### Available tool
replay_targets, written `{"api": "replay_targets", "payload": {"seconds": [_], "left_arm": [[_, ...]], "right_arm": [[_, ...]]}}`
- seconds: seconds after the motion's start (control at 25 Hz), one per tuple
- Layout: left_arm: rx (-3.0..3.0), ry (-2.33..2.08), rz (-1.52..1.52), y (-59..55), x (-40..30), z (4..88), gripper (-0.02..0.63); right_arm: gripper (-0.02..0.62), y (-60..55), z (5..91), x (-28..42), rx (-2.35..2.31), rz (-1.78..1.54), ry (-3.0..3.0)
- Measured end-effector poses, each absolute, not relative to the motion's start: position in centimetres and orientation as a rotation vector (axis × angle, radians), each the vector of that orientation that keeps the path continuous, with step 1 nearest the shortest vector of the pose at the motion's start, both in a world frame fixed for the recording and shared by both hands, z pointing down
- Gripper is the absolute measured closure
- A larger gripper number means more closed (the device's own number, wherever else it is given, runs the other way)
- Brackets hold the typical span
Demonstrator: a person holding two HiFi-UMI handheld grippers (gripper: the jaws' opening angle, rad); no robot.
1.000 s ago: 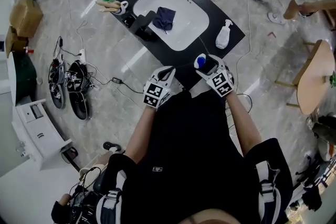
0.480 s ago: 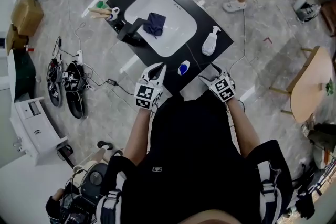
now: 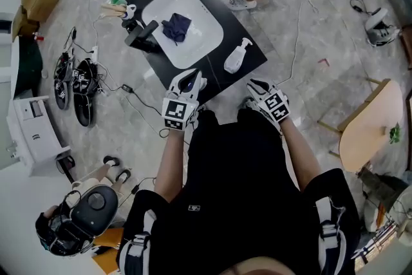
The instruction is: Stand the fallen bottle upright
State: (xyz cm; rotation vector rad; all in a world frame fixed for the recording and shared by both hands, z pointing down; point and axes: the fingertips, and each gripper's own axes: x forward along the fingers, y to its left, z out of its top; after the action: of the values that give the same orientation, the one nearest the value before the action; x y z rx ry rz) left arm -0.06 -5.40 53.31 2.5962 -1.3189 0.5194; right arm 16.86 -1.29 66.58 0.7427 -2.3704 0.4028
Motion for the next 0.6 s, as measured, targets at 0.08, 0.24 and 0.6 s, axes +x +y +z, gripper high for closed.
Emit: {"api": "replay_targets", "payload": {"seconds": [0.08,0.24,0.6], "left_arm": [[2.578,-1.344,0.529,-4.7,1.0,53.2,0.592],[2.520,-1.395,0.546,-3.4,2.3,53.8,0.592],[2.454,-1.428,0.552,-2.2,5.0,55.0,0.592]], "right_arm": [[0.533,-1.4,66.7,18.1,0.697,0.388,-2.362],[0.535,-0.9,67.6,19.1,0.562,0.311,-2.345],[0.535,-0.8,67.7,21.1,0.495,0.245,-2.364]]}}
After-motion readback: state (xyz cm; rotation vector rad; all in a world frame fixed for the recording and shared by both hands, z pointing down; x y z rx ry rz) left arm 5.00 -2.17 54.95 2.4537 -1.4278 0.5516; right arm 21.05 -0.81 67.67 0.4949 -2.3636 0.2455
